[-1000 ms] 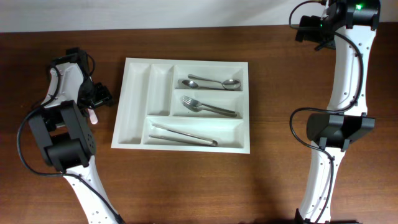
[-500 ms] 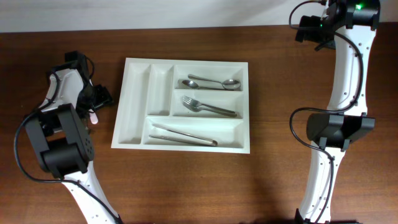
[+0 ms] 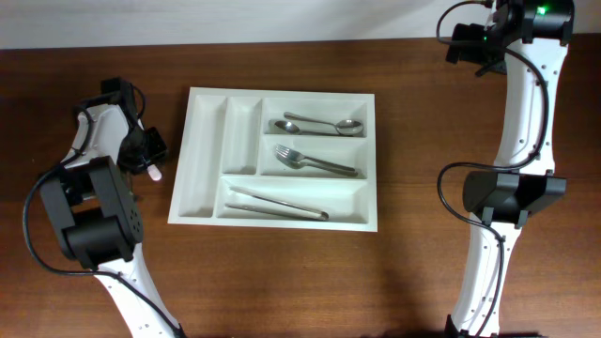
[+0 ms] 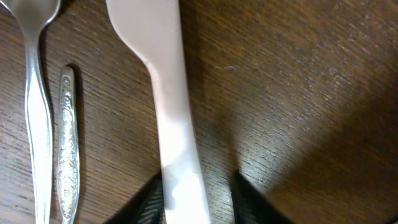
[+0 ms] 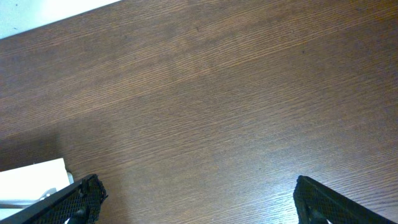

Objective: Pack container
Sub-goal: 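Lift the pink knife with the left gripper and carry it over the tray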

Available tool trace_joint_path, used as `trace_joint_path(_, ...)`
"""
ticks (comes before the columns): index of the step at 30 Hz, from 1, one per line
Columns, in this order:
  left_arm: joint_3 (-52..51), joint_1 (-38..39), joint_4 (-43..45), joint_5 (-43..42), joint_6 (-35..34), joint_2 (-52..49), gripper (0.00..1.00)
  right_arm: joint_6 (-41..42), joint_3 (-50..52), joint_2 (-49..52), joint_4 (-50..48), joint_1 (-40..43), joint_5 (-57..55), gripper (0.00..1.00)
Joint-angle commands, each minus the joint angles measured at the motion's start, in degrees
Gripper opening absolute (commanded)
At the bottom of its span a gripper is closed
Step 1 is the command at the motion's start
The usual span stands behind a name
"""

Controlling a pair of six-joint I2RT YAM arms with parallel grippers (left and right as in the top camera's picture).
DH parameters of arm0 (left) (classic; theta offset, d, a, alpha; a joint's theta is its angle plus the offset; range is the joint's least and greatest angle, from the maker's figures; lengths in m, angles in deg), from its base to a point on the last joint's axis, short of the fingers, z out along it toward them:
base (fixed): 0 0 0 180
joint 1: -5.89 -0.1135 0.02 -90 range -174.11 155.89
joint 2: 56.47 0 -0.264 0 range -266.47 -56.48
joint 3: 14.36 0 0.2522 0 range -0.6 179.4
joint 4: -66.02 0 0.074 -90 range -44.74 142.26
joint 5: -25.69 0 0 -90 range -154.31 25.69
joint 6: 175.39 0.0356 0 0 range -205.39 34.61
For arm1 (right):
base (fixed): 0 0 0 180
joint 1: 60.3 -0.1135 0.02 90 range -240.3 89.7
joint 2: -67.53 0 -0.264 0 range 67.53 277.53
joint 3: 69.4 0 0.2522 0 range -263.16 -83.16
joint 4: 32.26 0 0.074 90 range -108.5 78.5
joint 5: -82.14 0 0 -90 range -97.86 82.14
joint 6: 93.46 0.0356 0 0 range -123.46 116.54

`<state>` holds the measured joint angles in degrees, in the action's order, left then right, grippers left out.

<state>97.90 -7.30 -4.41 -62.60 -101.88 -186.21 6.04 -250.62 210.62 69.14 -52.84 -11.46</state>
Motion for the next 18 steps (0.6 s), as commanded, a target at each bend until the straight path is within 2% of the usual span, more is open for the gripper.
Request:
trace_joint_path(1,-3.98,-0.48,-0.92,3.72,-0.81,-5.31,0.30,0.66,-0.55,-0.94,-0.04,-0.31,-0.24,0.99)
trace_joint_path(4,-3.98,-0.48,-0.96,3.72,-0.81,-5.31,0.24,0.66,-0.55,-0.94,-0.04,-0.31,-0.24,0.99)
trace_joint_path(10,-3.98,-0.48,-0.98,3.72,-0.81,-5.31,0.02,0.66,-0.55,-0.94,-0.04,-0.31,-0.24,0.99)
trace_joint_path(18,0.44,-0.48,-4.09,4.20,-0.76,-5.27,0.02,0.68,-0.55,-0.94,-0.04,-0.31,-0.24,0.99)
